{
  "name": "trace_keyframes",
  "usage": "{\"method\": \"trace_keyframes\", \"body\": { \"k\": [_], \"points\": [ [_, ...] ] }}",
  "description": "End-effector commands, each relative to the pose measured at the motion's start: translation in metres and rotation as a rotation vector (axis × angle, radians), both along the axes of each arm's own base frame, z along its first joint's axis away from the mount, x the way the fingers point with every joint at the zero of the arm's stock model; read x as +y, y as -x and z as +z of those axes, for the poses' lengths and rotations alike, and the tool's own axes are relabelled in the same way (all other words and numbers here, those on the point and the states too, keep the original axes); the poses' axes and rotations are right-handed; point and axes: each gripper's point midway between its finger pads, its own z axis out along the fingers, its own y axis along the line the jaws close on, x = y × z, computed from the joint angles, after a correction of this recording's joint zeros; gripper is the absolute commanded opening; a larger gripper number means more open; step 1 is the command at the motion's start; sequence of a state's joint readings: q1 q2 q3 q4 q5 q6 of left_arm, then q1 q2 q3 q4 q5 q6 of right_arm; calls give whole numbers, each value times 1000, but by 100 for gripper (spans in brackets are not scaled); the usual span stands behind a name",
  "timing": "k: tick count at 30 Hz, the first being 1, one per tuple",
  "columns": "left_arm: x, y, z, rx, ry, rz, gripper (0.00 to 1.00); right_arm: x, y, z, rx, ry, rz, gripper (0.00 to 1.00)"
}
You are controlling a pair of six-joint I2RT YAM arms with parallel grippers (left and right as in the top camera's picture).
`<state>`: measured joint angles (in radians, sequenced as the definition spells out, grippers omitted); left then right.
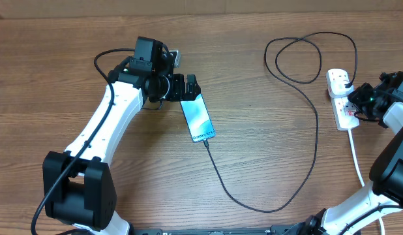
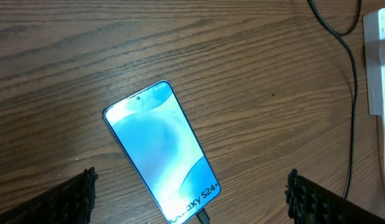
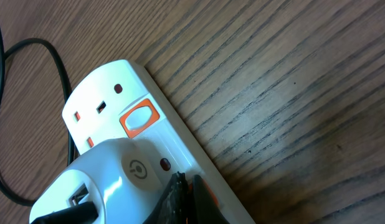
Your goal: Plug charger to phone and switch on socket
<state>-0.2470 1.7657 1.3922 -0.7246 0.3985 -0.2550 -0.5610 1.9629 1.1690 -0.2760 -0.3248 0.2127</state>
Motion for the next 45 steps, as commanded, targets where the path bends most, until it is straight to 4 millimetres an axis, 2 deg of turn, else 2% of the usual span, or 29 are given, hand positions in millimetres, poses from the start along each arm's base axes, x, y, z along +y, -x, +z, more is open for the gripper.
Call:
{"method": "trace_keyframes", "body": {
  "k": [1,12,23,30,45],
  "points": [
    [1,-4,5,-17,0,9,100,19,-7,-7,12,-33,52,4],
    [2,-4,5,-17,0,9,100,46,-3,-14,69,-65,99,4],
    [2,-4,5,-17,0,10,100,58,5,-20,119,-93,115,4],
    [2,-4,5,-17,0,9,100,77,4,-22,138,-82,178,4],
    [2,-4,5,-17,0,10,100,88,10,-27,180,-92,194,4]
  ]
}}
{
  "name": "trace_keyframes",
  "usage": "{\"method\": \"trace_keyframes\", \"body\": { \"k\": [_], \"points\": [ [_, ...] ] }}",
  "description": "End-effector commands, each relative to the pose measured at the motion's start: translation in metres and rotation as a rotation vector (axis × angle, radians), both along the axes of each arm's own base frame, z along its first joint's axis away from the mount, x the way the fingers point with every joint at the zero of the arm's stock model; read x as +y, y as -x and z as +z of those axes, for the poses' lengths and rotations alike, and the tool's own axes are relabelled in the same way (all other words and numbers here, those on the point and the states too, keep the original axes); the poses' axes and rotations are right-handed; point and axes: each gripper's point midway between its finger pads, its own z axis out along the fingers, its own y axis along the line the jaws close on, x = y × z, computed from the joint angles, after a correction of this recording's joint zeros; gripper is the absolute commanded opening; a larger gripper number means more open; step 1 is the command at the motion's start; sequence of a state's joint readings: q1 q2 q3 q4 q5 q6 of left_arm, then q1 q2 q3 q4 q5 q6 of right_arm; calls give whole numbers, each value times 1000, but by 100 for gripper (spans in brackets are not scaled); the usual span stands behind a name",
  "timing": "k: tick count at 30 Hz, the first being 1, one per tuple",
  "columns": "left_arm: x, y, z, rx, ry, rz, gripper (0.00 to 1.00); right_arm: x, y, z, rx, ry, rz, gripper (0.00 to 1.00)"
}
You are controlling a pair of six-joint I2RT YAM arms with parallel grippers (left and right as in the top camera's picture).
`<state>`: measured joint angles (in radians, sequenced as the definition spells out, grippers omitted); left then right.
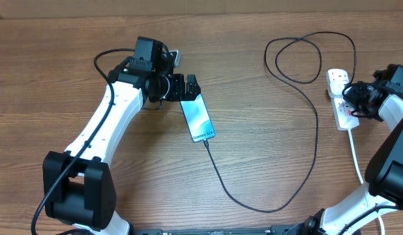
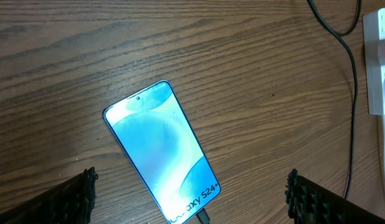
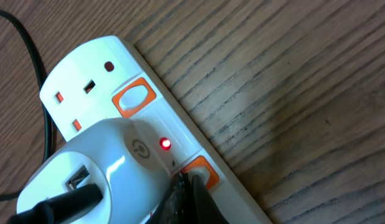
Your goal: Plug charger to phone and switch on socket
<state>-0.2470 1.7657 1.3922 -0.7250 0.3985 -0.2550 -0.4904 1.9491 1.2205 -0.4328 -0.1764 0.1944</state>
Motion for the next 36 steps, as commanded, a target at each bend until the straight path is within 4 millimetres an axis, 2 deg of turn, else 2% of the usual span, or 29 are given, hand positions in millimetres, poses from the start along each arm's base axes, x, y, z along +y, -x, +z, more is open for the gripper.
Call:
{"method": "trace_keyframes", "body": {
  "k": [1,9,13,17,21,24,28,32,36],
  "points": [
    [2,-4,5,-17,0,10,100,74,3,-26,49,-183,165,4],
    [2,-4,5,-17,0,10,100,74,5,-26,58,-185,161,4],
    [2,-4,5,-18,0,9,100,48,14,-13,102,-129,61,4],
    [2,-4,5,-17,0,10,100,24,17,28,78,-95,-9,4],
    [1,-4,5,-17,0,9,100,12,20,78,12,-62,-35,4],
    [1,-4,5,-17,0,9,100,12,24,118,-63,-22,-37,4],
    [1,-4,5,-17,0,9,100,18,34,161,-143,20,-34,4],
    [2,-4,5,-17,0,9,100,25,47,188,-182,41,-32,4],
    [2,-4,5,-17,0,9,100,39,65,202,-183,26,-19,4]
  ]
}}
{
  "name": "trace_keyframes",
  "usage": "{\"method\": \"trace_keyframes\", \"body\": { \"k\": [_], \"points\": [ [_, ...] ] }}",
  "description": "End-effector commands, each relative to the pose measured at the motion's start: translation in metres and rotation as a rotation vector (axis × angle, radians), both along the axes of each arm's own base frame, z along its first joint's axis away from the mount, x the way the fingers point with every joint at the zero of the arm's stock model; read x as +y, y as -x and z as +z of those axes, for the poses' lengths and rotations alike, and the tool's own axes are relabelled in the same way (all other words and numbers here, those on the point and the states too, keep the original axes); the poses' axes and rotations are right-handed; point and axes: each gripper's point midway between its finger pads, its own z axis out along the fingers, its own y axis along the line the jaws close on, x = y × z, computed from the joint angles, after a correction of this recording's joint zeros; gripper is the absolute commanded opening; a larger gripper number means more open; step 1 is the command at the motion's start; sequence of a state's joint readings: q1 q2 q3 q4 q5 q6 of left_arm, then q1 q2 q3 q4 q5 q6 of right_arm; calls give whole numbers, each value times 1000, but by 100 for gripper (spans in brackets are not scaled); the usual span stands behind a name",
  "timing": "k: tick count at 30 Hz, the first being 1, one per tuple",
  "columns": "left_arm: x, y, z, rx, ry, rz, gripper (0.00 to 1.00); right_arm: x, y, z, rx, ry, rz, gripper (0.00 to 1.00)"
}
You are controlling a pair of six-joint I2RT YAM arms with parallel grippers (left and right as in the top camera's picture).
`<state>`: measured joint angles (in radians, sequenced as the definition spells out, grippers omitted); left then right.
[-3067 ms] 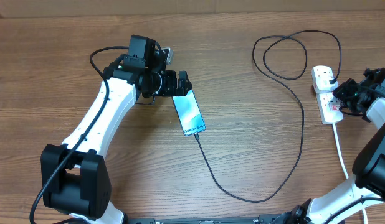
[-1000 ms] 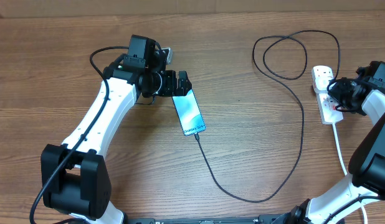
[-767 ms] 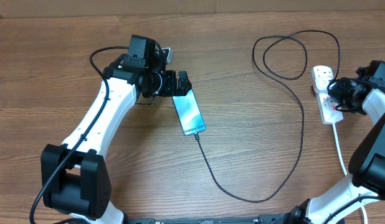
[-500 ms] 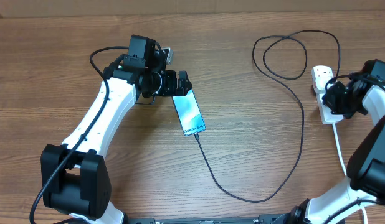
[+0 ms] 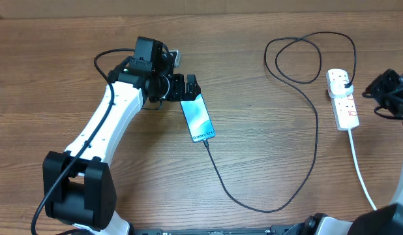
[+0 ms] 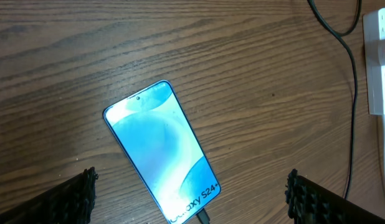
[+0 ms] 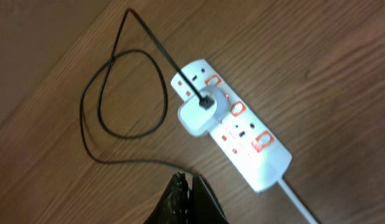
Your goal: Plug charger to phone and switch on socket
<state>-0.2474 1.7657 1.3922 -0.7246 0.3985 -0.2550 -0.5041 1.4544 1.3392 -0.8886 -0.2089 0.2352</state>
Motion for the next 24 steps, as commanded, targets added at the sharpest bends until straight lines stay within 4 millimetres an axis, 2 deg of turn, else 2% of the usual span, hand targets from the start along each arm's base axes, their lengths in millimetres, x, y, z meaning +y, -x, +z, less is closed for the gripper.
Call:
{"method": "trace_keyframes", "body": {
  "k": [1,5,12,16,18,21,24],
  "points": [
    [2,-4,5,-16,0,10,100,11,9,18,-29,-11,20,4],
    [2,-4,5,-16,0,9,100,44,24,36,-61,-34,142,4],
    [2,-4,5,-17,-4,11,100,131,54,84,-197,-39,444,4],
    [3,-5,5,-19,-9,14,100,179,87,111,-280,33,632,4],
    [3,-5,5,-18,-6,15,100,197,103,119,-315,63,714,4],
    [-3,2,6,18,39,9,100,219,130,130,-363,79,805,4],
    [-16,9,12,29,110,-56,100,233,154,133,-380,74,866,4]
  ]
}}
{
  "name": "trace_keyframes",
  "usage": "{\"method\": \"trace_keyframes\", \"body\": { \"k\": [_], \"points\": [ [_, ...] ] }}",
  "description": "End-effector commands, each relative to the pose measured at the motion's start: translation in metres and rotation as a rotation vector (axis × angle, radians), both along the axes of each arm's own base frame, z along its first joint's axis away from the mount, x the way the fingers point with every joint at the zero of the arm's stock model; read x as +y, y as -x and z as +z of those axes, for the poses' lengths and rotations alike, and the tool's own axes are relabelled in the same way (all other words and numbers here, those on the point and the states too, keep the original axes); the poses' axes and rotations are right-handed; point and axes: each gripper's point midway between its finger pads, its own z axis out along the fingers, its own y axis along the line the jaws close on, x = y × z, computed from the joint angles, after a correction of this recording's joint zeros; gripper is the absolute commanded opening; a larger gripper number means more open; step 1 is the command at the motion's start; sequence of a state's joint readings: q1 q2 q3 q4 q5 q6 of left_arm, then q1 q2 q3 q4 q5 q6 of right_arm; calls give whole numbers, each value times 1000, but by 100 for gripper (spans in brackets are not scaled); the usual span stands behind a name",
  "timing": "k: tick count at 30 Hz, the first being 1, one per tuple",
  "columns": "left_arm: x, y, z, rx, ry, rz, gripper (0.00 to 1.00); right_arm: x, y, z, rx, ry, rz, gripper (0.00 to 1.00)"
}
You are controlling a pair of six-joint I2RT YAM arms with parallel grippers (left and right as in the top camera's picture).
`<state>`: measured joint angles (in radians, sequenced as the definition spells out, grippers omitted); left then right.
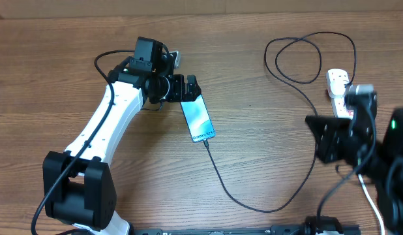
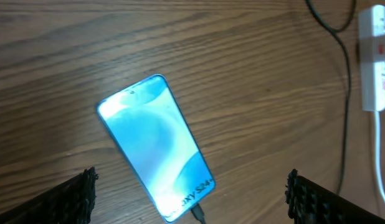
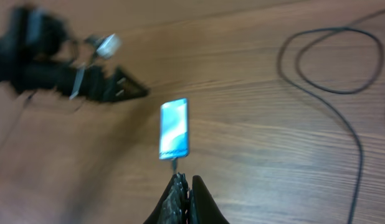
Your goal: Plug charger to phone and switch on socket
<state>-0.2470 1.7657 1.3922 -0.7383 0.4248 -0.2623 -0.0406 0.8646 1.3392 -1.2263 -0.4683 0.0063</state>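
The lit blue phone (image 1: 198, 118) lies face up on the wooden table, with the black charger cable (image 1: 253, 203) plugged into its near end. My left gripper (image 2: 191, 200) hovers open over the phone's far end, one finger (image 2: 71, 200) on each side. The cable loops back to the white power strip (image 1: 336, 78) at the far right; my right arm covers the strip's near part. My right gripper (image 3: 185, 185) is shut on nothing, above the table and pointing toward the phone (image 3: 174, 129). Motion blurs the right wrist view.
The cable makes a double loop (image 1: 310, 57) at the back right of the table. The strip's white lead (image 1: 363, 183) runs to the front right edge. My left arm (image 1: 104, 124) stretches from the front left to the phone.
My right arm has moved from beside the strip at the right edge to the front right of the table, its camera now facing the phone. The left gripper has shifted slightly over the phone.
My shut right gripper first rested its tip on the strip's switch beside the charger, indicator dark. Then the red light was lit. Then the gripper stood well above the strip, and now it is back at the front right. The phone stayed plugged in under the open left gripper.
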Motion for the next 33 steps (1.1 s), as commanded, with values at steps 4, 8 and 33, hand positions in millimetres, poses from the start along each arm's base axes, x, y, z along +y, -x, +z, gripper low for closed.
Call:
{"method": "trace_keyframes", "body": {
  "k": [4,8,33],
  "points": [
    [-26,15,21,-2,161,-145,100,19,41,1,-9,23,118,4],
    [-22,27,24,12,144,-172,100,18,54,-12,66,23,122,4],
    [48,204,170,-555,-23,-202,100,-6,108,-9,-50,92,1,100]
  ]
}}
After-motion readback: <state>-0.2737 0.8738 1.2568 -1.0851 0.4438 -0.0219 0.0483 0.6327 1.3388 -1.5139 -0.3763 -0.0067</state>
